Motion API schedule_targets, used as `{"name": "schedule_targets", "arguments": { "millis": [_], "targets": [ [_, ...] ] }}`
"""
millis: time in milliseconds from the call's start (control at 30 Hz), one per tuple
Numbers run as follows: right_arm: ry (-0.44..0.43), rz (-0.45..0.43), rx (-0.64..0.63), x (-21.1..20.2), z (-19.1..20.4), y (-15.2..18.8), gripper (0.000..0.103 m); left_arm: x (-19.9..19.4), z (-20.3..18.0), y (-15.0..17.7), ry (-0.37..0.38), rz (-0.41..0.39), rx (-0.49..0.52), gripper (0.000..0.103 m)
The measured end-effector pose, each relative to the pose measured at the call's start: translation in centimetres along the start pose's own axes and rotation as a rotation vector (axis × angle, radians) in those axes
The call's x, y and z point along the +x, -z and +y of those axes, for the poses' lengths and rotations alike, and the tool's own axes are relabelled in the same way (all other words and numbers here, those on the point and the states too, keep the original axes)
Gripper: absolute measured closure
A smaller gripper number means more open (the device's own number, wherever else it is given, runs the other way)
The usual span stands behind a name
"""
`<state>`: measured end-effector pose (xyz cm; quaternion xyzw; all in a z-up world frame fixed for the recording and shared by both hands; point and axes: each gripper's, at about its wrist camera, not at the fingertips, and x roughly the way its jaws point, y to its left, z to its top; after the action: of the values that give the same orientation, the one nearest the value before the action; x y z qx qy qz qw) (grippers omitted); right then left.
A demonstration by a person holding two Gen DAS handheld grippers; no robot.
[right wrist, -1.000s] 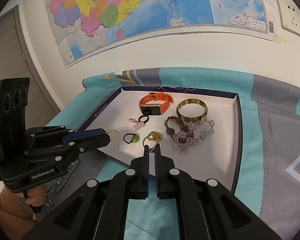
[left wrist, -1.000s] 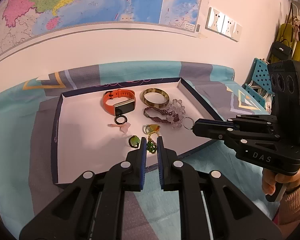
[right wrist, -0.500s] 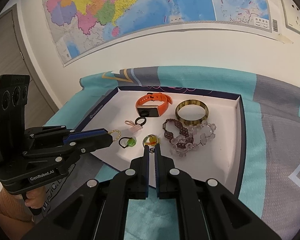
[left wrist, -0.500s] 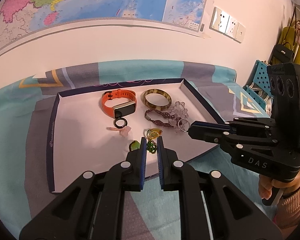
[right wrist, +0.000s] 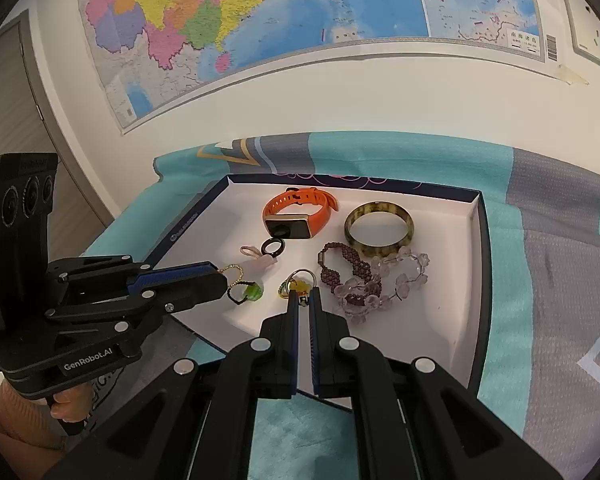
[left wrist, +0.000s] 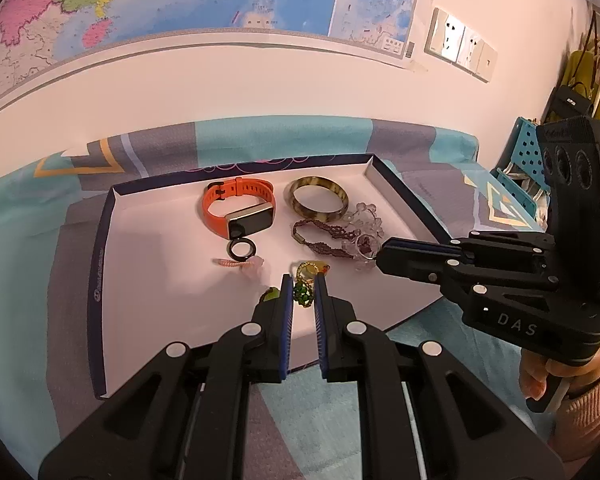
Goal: Organize jewelry
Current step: 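Carry the silver ring into the box with the right tool while the left lowers the gold ring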
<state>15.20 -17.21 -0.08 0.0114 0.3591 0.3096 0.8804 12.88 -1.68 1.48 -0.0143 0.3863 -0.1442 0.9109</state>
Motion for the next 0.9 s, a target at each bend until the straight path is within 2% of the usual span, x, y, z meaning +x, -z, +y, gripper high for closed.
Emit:
{"name": "schedule_targets", "arguments": {
  "millis": [900],
  "targets": [
    [0.018, 0.03, 0.001, 1.6, -0.3, -0.6, 0.1, 1.8, 0.1, -0.5, -0.035, 0.025, 0.004, 0.092]
  ]
}}
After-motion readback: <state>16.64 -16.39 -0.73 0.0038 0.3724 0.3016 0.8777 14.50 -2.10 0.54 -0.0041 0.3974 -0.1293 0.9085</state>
